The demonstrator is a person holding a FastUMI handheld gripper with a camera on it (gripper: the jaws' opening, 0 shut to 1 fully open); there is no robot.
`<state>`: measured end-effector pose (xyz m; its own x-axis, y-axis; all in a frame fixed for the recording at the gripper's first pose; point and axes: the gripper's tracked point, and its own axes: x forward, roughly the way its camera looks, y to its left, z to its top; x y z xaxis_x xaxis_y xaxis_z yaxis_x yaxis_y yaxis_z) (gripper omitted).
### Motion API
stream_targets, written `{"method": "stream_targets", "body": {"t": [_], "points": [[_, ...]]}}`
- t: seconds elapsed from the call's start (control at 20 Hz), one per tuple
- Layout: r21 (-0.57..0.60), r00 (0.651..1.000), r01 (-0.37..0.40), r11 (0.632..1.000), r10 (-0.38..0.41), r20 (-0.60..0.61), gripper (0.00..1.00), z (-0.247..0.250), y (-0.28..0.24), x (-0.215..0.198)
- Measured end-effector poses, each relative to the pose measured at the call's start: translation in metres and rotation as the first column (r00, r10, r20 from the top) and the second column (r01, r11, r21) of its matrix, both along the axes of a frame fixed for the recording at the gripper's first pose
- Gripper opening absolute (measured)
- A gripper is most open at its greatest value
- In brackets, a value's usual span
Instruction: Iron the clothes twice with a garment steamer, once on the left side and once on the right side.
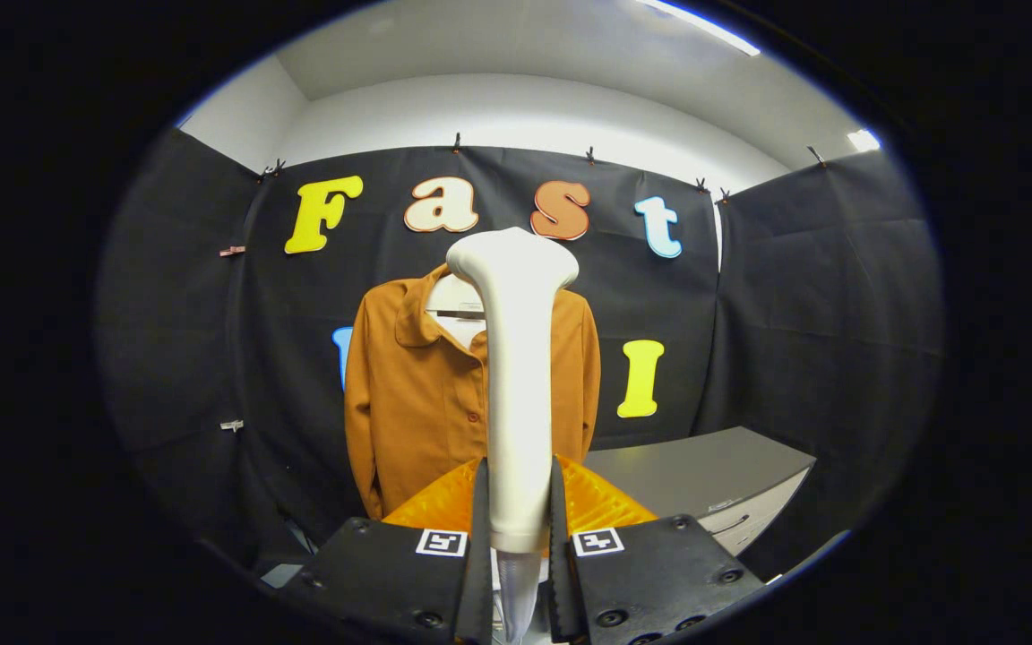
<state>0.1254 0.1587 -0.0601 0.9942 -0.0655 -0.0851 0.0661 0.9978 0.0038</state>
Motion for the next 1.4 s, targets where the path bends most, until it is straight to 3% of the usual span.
{"method": "stream_targets", "body": {"t": [1.4], "points": [[0.011, 1.0, -0.009, 1.0, 0.009, -0.02, 0.28, 0.0012, 0.0035, 0.0012]]}}
